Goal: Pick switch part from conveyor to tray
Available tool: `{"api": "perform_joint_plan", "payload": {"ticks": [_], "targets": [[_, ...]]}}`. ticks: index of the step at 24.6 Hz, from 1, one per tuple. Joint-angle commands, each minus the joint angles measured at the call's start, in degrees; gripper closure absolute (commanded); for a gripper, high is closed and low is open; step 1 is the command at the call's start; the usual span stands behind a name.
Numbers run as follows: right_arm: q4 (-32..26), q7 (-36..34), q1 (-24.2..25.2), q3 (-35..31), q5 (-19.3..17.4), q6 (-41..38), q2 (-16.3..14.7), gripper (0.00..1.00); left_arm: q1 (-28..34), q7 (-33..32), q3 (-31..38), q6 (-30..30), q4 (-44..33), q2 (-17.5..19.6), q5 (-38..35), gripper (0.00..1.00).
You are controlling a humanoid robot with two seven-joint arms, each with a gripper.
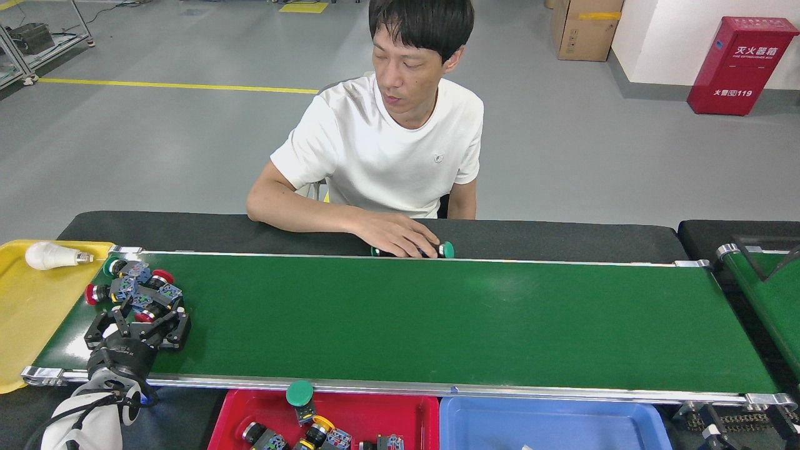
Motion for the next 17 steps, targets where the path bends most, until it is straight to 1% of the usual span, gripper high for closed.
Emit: {"api": "perform_joint_plan", "payload": {"ticks": [1,2,3,5,8,11,13,14,16,17], "targets": [[-0.88,-0.36,-0.49,-0.71,0.05,-4.52,-0.4,0.01,-0.19,0.48,0.29,-1.54,-1.17,0.16,0.64,0.94],[-1.23,-0.36,-0.49,-0.89,0.05,-4.61,-0.32,0.01,0.52,0.48,0.29,-1.8,-2.57,0.07,1.34,0.94],[-1.41,-0.36,-0.49,-0.89,0.14,-4.43,-0.23,0.01,2.36,0.4,0.38,-2.6,-5.65,0.42,2.66,0.94],[-1.5,-0.27,-0.57,-1.59,0.14,-2.24,0.39,0.02,8.07,0.22,0.73,-6.29,-14.35,0.86,5.91,0.93],[-1.85,0.0,-3.3,-1.86,0.31,7.26,2.5,0.02,21.43,-0.31,4.51,-10.59,-33.25,0.68,8.72,0.91],[-3.25,0.0,-3.56,-1.86,0.66,8.13,2.76,0.02,34.43,-0.22,6.44,-13.84,-50.37,-0.28,8.9,0.9],[-3.96,0.0,-2.86,-1.86,0.75,8.13,3.37,0.02,41.03,0.31,5.92,-15.86,-57.15,-0.9,8.99,0.89],[-3.96,0.0,-2.6,-1.86,1.1,8.13,3.64,0.02,43.06,0.4,5.56,-16.66,-58.82,-1.07,8.9,0.89],[-4.05,0.08,-2.42,-1.86,2.25,8.05,3.73,0.02,45.34,0.4,3.19,-17.45,-61.46,-1.6,8.2,0.87],[-4.05,0.08,-2.33,-1.86,2.51,8.13,3.73,0.02,45.6,0.48,0.55,-17.62,-62.69,-1.16,7.93,0.86]]}}
